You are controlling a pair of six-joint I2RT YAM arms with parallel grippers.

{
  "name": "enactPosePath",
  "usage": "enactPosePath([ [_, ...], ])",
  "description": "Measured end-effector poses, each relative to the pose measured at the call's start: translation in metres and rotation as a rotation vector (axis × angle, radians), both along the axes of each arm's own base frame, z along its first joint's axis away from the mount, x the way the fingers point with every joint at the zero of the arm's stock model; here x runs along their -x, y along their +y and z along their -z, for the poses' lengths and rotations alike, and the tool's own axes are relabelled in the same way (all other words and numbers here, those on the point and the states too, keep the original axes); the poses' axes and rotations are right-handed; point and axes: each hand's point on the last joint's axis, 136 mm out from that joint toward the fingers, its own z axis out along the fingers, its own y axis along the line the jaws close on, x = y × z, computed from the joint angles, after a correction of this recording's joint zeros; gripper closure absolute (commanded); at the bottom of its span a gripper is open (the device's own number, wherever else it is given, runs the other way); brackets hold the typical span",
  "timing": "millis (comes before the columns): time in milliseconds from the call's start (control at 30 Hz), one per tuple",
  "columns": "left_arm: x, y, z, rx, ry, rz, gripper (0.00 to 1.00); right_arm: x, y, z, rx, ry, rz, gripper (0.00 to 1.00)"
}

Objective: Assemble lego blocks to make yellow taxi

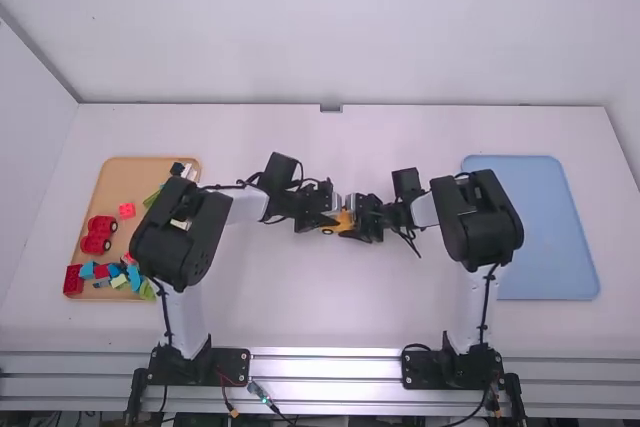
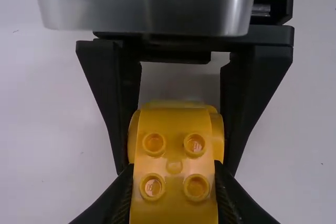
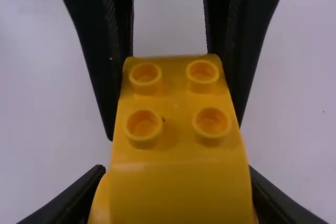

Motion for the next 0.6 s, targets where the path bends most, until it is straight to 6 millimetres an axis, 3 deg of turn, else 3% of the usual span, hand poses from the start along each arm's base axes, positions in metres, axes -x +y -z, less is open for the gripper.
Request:
enactPosePath([
  [600, 0.0028, 0.0110, 0.0000, 0.098, -0.022, 0.010, 0.98, 0.0027, 0.0025, -0.0009, -0.006, -0.005, -0.016, 0.56],
])
